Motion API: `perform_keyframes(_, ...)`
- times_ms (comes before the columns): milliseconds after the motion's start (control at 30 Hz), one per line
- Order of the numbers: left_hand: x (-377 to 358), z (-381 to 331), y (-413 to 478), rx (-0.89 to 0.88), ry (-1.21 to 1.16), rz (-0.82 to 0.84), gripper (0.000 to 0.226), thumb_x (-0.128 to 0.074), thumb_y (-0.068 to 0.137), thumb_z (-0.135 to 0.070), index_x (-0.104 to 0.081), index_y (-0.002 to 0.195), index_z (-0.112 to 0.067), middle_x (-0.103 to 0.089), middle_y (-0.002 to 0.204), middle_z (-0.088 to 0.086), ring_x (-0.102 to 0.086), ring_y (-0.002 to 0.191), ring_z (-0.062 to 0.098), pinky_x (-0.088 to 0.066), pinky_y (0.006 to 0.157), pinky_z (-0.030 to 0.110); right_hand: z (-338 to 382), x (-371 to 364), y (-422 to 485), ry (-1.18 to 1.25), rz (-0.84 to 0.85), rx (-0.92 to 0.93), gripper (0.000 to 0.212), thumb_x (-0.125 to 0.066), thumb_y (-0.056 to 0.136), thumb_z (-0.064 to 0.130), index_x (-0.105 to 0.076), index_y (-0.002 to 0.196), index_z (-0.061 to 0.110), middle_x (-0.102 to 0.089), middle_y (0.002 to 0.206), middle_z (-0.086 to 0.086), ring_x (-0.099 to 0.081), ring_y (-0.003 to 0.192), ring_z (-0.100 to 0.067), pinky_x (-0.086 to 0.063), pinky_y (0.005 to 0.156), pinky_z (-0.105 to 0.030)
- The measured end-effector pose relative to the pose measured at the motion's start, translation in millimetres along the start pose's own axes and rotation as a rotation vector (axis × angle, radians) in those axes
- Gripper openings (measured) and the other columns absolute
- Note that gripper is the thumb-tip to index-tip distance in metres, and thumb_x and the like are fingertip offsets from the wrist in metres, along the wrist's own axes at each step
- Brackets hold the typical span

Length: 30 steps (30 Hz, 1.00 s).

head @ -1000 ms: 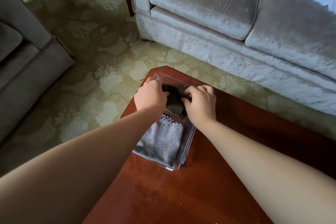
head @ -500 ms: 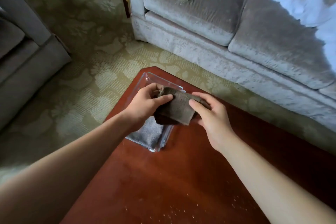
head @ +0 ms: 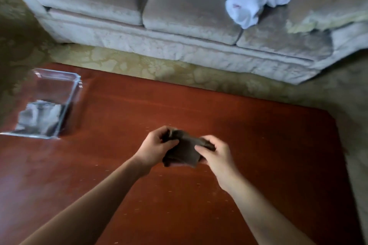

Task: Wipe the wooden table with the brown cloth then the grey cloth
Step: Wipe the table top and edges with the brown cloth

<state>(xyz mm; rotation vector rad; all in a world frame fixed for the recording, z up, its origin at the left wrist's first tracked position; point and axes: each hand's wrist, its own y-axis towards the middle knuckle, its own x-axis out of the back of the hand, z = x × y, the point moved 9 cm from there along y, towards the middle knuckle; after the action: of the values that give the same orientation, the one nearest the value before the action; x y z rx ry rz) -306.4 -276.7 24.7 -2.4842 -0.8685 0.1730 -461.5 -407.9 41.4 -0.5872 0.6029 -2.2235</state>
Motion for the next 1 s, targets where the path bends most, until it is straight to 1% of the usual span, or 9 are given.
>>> perform_keyframes(67,-87,7,5,0.038,0.040,0.070,0.025,-0.066,0.097,0.000,-0.072,0.106,-0.022,-0.077,0.098,0.003,-0.071,0.094,0.020,-0.058,0.072,0.032,-36,80,-5,-0.010,-0.022,-0.018,0.014,-0.073,0.095,0.005,-0.074,0.095,0.019,-0.077,0.095,-0.005,-0.075,0.092,-0.021,-0.063,0.085,-0.053)
perform_keyframes(200,-234,23,13,0.146,0.062,0.156,0.028,-0.065,0.098,-0.005,-0.070,0.113,-0.028,-0.072,0.114,0.003,-0.067,0.108,0.025,-0.063,0.082,0.045,-85,215,-16,-0.075,-0.115,-0.033,0.014,-0.071,0.097,0.006,-0.073,0.097,0.020,-0.076,0.097,-0.004,-0.074,0.094,-0.022,-0.063,0.087,-0.047)
perform_keyframes(367,-364,28,24,0.131,0.113,0.213,0.041,-0.064,0.102,-0.015,-0.057,0.140,-0.027,-0.064,0.123,-0.001,-0.070,0.102,0.020,-0.066,0.073,0.038,-145,357,-14,-0.259,-0.213,-0.012,0.014,-0.073,0.096,0.016,-0.072,0.108,0.022,-0.075,0.103,0.004,-0.071,0.098,-0.015,-0.061,0.089,-0.049)
perform_keyframes(467,-377,32,37,-0.065,0.465,0.026,0.034,-0.062,0.103,-0.022,-0.062,0.136,-0.027,-0.070,0.117,-0.005,-0.071,0.095,0.010,-0.062,0.073,0.027,-186,416,-5,-0.723,-0.328,-0.051,0.052,-0.074,0.094,0.039,-0.061,0.139,0.018,-0.063,0.137,-0.003,-0.060,0.124,-0.025,-0.053,0.104,-0.044)
perform_keyframes(567,-393,45,44,-0.224,0.684,-0.054,0.032,-0.060,0.101,-0.019,-0.066,0.131,-0.025,-0.070,0.117,-0.004,-0.066,0.103,0.015,-0.055,0.079,0.026,-197,421,-3,-1.000,-0.398,0.172,0.041,-0.058,0.102,0.037,-0.065,0.134,0.012,-0.060,0.137,-0.007,-0.054,0.128,-0.028,-0.049,0.107,-0.042)
perform_keyframes(700,-421,54,43,-0.341,0.850,-0.163,0.032,-0.057,0.101,-0.020,-0.068,0.131,-0.021,-0.064,0.116,0.004,-0.055,0.105,0.029,-0.052,0.084,0.042,-226,357,0,-1.224,-0.114,0.559,0.042,-0.055,0.103,0.026,-0.059,0.141,0.011,-0.052,0.152,-0.011,-0.047,0.144,-0.028,-0.041,0.120,-0.047)
perform_keyframes(767,-436,59,40,-0.333,0.915,-0.211,0.033,-0.056,0.101,-0.024,-0.066,0.132,-0.023,-0.060,0.123,0.003,-0.052,0.109,0.029,-0.050,0.088,0.044,-249,347,1,-1.304,-0.015,0.581,0.050,-0.048,0.107,0.034,-0.048,0.152,0.013,-0.038,0.164,-0.012,-0.033,0.154,-0.029,-0.032,0.125,-0.048)
perform_keyframes(900,-461,56,48,-0.285,0.939,-0.324,0.036,-0.057,0.099,-0.025,-0.063,0.135,-0.022,-0.055,0.138,0.007,-0.047,0.126,0.033,-0.045,0.101,0.053,-252,379,22,-1.324,-0.006,0.532,0.062,-0.033,0.111,0.051,-0.043,0.156,0.011,-0.028,0.170,-0.013,-0.022,0.159,-0.028,-0.025,0.128,-0.047)
perform_keyframes(1000,-484,47,73,-0.235,0.947,-0.395,0.043,-0.056,0.100,-0.026,-0.055,0.143,-0.019,-0.046,0.153,0.013,-0.036,0.145,0.037,-0.033,0.118,0.057,-241,432,66,-1.331,0.016,0.477,0.072,-0.021,0.110,0.061,-0.026,0.164,0.014,-0.007,0.176,-0.006,0.003,0.162,-0.019,-0.007,0.131,-0.041)
